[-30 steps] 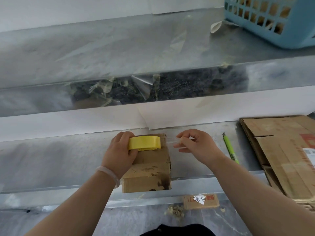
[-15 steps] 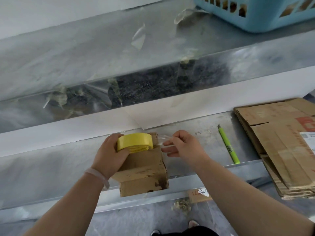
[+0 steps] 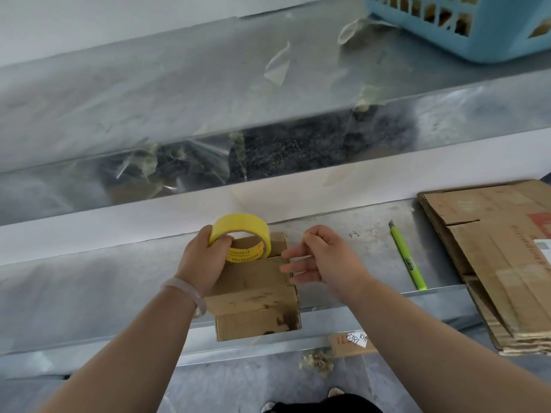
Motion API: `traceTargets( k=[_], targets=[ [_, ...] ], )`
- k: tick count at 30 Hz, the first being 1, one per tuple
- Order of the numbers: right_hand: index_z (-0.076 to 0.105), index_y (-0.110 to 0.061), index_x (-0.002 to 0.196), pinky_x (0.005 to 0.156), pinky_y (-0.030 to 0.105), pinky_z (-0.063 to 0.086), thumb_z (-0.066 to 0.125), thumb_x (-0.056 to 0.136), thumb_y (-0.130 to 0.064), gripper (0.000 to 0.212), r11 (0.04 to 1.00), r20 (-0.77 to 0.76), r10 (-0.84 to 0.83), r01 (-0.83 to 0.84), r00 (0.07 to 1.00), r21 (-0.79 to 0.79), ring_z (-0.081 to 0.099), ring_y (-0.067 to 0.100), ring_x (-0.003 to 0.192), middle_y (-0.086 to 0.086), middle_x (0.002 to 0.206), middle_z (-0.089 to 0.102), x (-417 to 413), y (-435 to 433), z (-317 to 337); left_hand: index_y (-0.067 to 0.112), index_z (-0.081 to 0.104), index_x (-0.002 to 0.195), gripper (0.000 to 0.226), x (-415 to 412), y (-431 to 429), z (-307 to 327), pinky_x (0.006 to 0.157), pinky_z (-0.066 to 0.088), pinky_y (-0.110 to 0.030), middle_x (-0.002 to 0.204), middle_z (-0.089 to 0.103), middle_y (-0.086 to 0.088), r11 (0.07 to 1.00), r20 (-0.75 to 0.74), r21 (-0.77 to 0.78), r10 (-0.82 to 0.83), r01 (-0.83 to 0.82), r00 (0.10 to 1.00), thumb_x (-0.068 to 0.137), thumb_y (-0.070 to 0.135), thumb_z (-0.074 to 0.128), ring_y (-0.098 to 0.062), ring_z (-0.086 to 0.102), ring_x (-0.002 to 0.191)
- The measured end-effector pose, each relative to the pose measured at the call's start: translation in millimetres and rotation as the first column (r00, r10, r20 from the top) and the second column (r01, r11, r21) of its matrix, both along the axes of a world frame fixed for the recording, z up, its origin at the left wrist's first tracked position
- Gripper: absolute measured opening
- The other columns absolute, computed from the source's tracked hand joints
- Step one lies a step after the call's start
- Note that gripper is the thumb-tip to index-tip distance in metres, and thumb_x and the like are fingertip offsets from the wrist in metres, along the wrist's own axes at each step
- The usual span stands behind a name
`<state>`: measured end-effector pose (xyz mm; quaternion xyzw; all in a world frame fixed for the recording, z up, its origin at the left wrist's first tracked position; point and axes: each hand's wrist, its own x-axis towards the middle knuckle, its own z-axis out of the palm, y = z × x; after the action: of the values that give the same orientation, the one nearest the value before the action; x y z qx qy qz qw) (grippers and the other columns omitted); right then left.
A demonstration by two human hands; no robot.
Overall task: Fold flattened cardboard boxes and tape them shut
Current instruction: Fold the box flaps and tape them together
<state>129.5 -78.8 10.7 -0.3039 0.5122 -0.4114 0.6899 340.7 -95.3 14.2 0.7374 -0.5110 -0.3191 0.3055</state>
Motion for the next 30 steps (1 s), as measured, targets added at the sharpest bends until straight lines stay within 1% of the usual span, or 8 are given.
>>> traceTargets(
  k=[3, 7, 12, 18, 21, 25, 27, 30],
  targets=[
    [0.044, -0.011, 0.095, 0.057, 0.039, 0.060, 0.036, 0.106, -0.017, 0.014, 0.999, -0.022, 0.054, -0.053, 0.998, 0.007, 0.074, 0.030, 0.074, 0.017, 0.096, 0.074, 0.5, -0.5, 2.2, 0.017, 0.064, 0.099, 0.017, 1.2, 0.5, 0.1, 0.067, 0.040, -0.026, 0.091, 0.063, 0.000, 1.000, 0.002, 0.007, -0.013, 0.013, 1.000, 0.094, 0.023, 0.048, -0.010, 0.054, 0.082],
    [0.043, -0.011, 0.091, 0.063, 0.041, 0.060, 0.037, 0.105, -0.016, 0.017, 0.990, -0.144, 0.120, -0.129, 0.982, -0.049, 0.074, 0.026, 0.078, 0.010, 0.107, 0.070, 1.1, -0.4, 0.9, 0.019, 0.061, 0.098, 0.014, 3.2, 2.1, 2.6, 0.069, 0.043, -0.030, 0.091, 0.062, -0.001, 0.999, 0.005, 0.025, -0.020, 0.020, 1.000, 0.094, 0.026, 0.050, -0.012, 0.054, 0.084],
    [0.043, -0.010, 0.090, 0.064, 0.036, 0.060, 0.037, 0.105, -0.016, 0.018, 0.974, -0.262, 0.135, -0.177, 0.956, -0.144, 0.074, 0.020, 0.081, 0.005, 0.108, 0.070, 2.8, 3.6, 0.0, 0.020, 0.060, 0.101, 0.014, 5.1, 4.6, 6.1, 0.070, 0.041, -0.030, 0.091, 0.059, 0.004, 0.999, -0.010, 0.016, -0.042, 0.042, 0.999, 0.095, 0.027, 0.049, -0.009, 0.052, 0.084],
    [0.043, -0.013, 0.090, 0.067, 0.037, 0.059, 0.036, 0.105, -0.019, 0.018, 0.958, -0.336, 0.135, -0.210, 0.932, -0.197, 0.074, 0.015, 0.082, -0.002, 0.105, 0.071, 7.0, 6.3, 1.0, 0.021, 0.063, 0.095, 0.014, 11.4, -6.5, 17.9, 0.073, 0.044, -0.033, 0.093, 0.065, -0.002, 0.988, -0.077, 0.142, -0.047, 0.057, 0.996, 0.087, 0.032, 0.058, -0.017, 0.059, 0.090],
    [0.044, -0.015, 0.090, 0.067, 0.037, 0.058, 0.036, 0.105, -0.019, 0.018, 0.951, -0.375, 0.138, -0.228, 0.917, -0.208, 0.073, 0.011, 0.082, -0.003, 0.100, 0.072, 8.7, 6.2, 0.0, 0.020, 0.064, 0.097, 0.018, 12.3, -11.2, 24.1, 0.073, 0.042, -0.032, 0.096, 0.070, 0.003, 0.983, -0.082, 0.158, -0.079, 0.091, 0.994, 0.088, 0.028, 0.051, -0.014, 0.060, 0.093],
    [0.048, -0.015, 0.091, 0.070, 0.037, 0.060, 0.036, 0.105, -0.022, 0.019, 0.917, -0.537, 0.194, -0.346, 0.821, -0.199, 0.069, -0.002, 0.090, -0.007, 0.099, 0.073, 10.5, 6.1, -1.8, 0.022, 0.059, 0.098, 0.018, 11.6, -11.5, 27.6, 0.072, 0.041, -0.032, 0.093, 0.072, 0.006, 0.987, -0.129, 0.149, -0.035, 0.054, 0.991, 0.093, 0.027, 0.043, -0.011, 0.059, 0.092],
    [0.049, -0.015, 0.093, 0.073, 0.037, 0.060, 0.036, 0.105, -0.024, 0.019, 0.900, -0.595, 0.205, -0.388, 0.777, -0.197, 0.068, -0.003, 0.091, -0.008, 0.101, 0.072, 12.1, 4.3, -1.9, 0.023, 0.059, 0.098, 0.018, 13.2, -10.8, 28.1, 0.072, 0.041, -0.031, 0.094, 0.072, 0.007, 0.989, -0.111, 0.136, -0.046, 0.061, 0.993, 0.093, 0.027, 0.043, -0.011, 0.059, 0.093],
    [0.049, -0.015, 0.094, 0.071, 0.037, 0.061, 0.036, 0.104, -0.023, 0.019, 0.905, -0.598, 0.206, -0.383, 0.775, -0.185, 0.069, -0.002, 0.090, -0.007, 0.100, 0.072, 13.4, 2.9, -1.2, 0.019, 0.063, 0.095, 0.018, 15.9, -4.9, 25.9, 0.072, 0.045, -0.031, 0.092, 0.070, 0.004, 0.991, -0.062, 0.114, -0.057, 0.063, 0.996, 0.090, 0.027, 0.048, -0.015, 0.061, 0.090]
  ],
)
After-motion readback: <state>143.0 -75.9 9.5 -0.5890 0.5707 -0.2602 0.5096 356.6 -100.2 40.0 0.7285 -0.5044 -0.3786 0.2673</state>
